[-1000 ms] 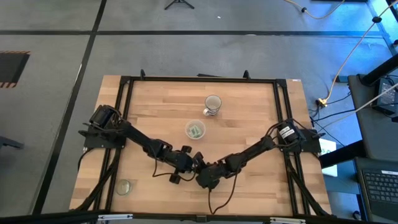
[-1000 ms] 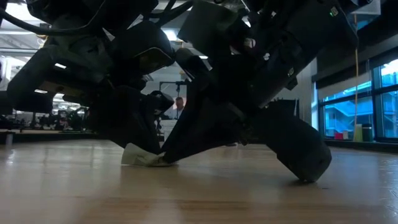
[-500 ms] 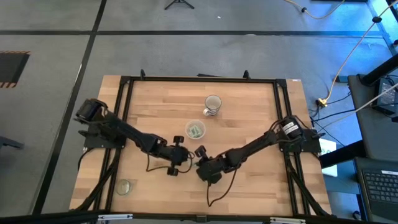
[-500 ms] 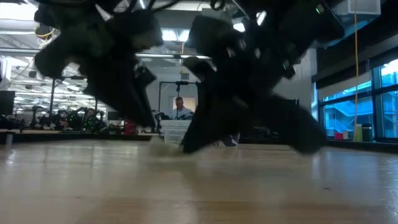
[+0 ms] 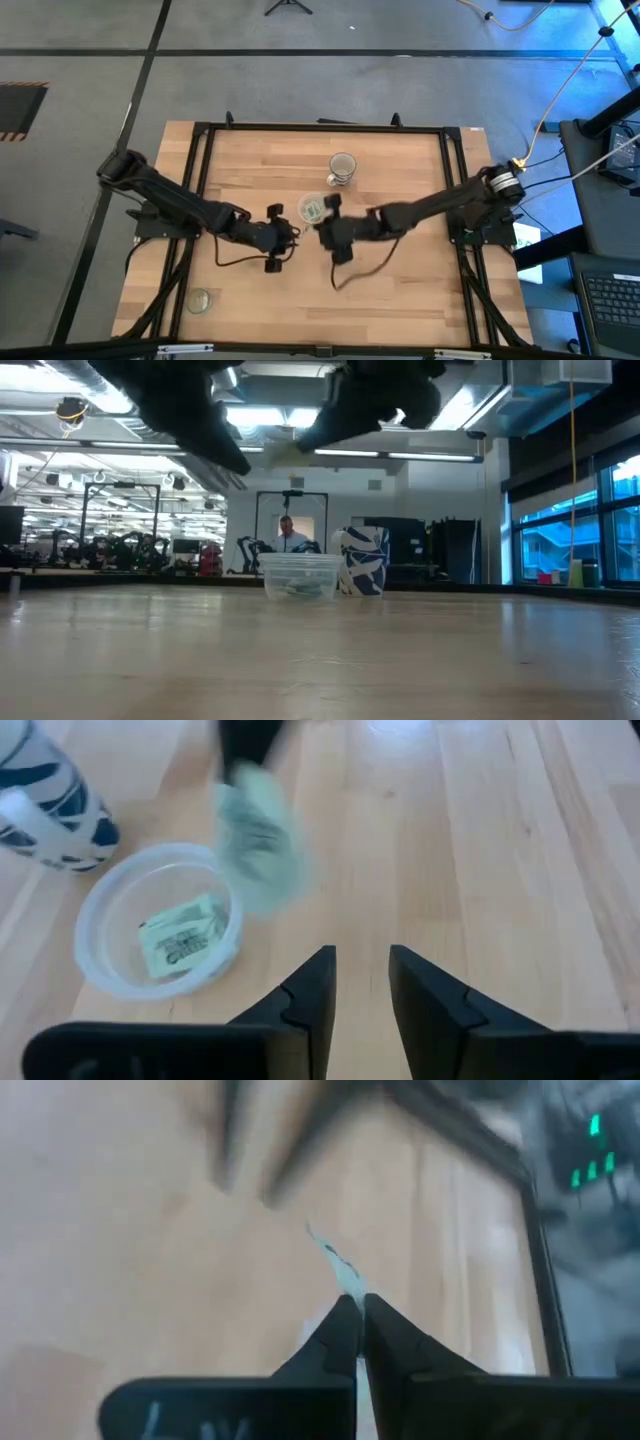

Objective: Pick and place Stevia / Truvia into bins
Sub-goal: Put the stevia packet into the transparent container

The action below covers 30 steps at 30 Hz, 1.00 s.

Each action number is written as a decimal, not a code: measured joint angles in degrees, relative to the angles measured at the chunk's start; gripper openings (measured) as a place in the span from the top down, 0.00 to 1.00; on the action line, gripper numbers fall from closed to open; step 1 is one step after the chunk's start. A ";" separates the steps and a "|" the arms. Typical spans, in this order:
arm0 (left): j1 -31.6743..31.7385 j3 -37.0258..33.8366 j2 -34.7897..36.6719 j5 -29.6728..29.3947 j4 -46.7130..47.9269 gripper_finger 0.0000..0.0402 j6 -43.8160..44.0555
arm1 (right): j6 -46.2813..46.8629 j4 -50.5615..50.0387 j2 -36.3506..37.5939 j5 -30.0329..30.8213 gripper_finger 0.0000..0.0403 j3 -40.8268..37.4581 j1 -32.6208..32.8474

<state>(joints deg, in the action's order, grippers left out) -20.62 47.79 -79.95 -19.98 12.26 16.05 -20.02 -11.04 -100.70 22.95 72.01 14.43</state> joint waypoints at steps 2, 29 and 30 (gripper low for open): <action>0.11 0.04 1.31 -0.34 2.34 0.77 1.88 | 2.41 -3.28 0.73 0.02 0.99 0.07 -2.28; 0.15 0.02 4.19 -1.51 11.09 0.78 11.92 | 4.64 -3.27 -9.62 -4.14 0.96 0.07 -12.52; 0.15 0.02 4.20 -1.51 11.09 0.78 11.90 | 4.64 -3.09 -9.60 -4.14 0.96 0.07 -12.50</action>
<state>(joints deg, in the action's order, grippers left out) -20.47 47.81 -75.75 -21.50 23.35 27.94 -15.38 -14.13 -110.31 18.81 72.07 1.93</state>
